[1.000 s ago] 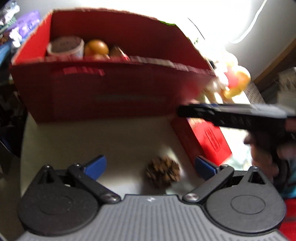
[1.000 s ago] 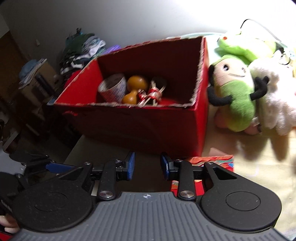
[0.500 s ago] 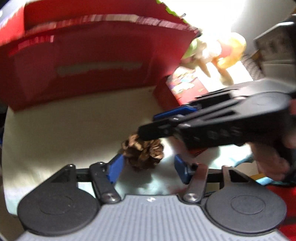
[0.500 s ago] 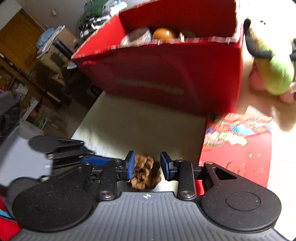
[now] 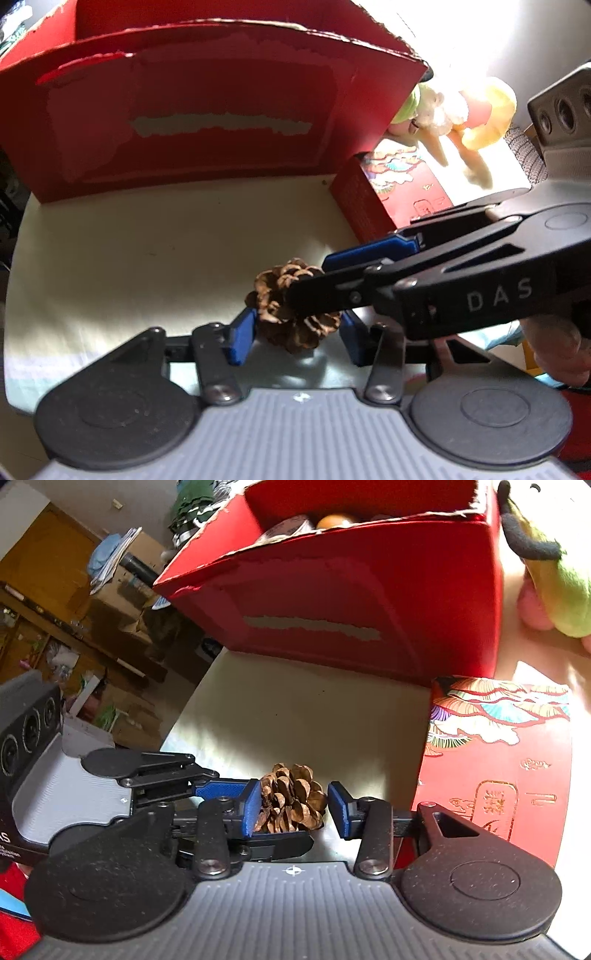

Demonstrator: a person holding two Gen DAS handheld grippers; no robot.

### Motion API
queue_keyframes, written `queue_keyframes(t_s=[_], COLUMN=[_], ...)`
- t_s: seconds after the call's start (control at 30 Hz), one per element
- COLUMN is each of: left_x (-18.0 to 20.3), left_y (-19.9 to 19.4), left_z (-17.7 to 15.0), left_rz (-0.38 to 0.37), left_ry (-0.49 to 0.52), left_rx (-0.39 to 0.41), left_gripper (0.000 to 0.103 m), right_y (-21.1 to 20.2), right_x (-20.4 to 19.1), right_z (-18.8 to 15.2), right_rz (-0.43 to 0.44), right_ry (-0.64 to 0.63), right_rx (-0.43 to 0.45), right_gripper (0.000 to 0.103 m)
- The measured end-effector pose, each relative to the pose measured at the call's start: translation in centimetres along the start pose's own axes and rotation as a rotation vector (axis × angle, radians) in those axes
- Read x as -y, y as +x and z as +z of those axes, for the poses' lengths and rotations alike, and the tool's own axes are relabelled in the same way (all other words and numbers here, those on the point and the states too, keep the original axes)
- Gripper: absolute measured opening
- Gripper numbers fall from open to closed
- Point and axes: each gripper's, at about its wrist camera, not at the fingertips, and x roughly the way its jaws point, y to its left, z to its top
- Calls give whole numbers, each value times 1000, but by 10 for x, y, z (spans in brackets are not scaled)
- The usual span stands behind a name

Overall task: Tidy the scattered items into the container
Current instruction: 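Grasp the brown pine cone with the right tool, then carry the pine cone over and down into the red box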

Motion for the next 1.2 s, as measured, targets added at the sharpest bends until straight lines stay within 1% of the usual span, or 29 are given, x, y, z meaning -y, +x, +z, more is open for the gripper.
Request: queue_keyframes(t_s=[0.13, 0.2, 0.33, 0.43, 0.53, 0.63, 0.7, 0.77, 0.87, 0.9, 0.93, 0.97, 1.07, 1.13, 1.2], left_x=[5, 9, 14, 21, 24, 15, 2, -8, -30, -39, -49, -59, -91, -111, -124], left_y=[2, -2, -26, -53, -82, -106, -115, -115, -103, -96, -89, -81, -54, -41, -30], left_z=[2, 3, 11, 27, 48, 75, 95, 117, 145, 153, 159, 163, 169, 163, 157], left_rz=[19, 30, 32, 36, 42, 22, 7, 15, 52, 62, 71, 74, 59, 54, 65], left_ry=[5, 10, 28, 75, 144, 181, 188, 196, 199, 194, 187, 177, 124, 81, 67], left_rx=[6, 17, 83, 156, 250, 330, 357, 369, 338, 315, 287, 259, 173, 112, 49], left_gripper=[47, 47, 47, 47, 47, 47, 47, 47, 47, 47, 48, 48, 48, 48, 49], right_y=[-2, -6, -28, -52, -79, -97, -102, -98, -79, -69, -58, -47, -13, 11, 30], right_x=[-1, -4, -10, -21, -33, -43, -47, -50, -53, -52, -51, -50, -44, -34, -27], right_z=[-1, -1, 1, 11, 26, 49, 71, 97, 134, 145, 155, 164, 181, 188, 188], right_rz=[-6, -4, 4, -2, -4, -6, -14, -26, -47, -49, -35, -25, -32, -7, 22], right_ry=[-20, -42, -66, -97, -129, -149, -158, -176, -183, -177, -166, -145, -98, -41, 24], right_rx=[4, 19, 93, 172, 276, 372, 411, 435, 417, 401, 376, 344, 268, 214, 146], right_gripper=[42, 42, 42, 42, 42, 42, 42, 42, 42, 39, 31, 31, 30, 30, 30])
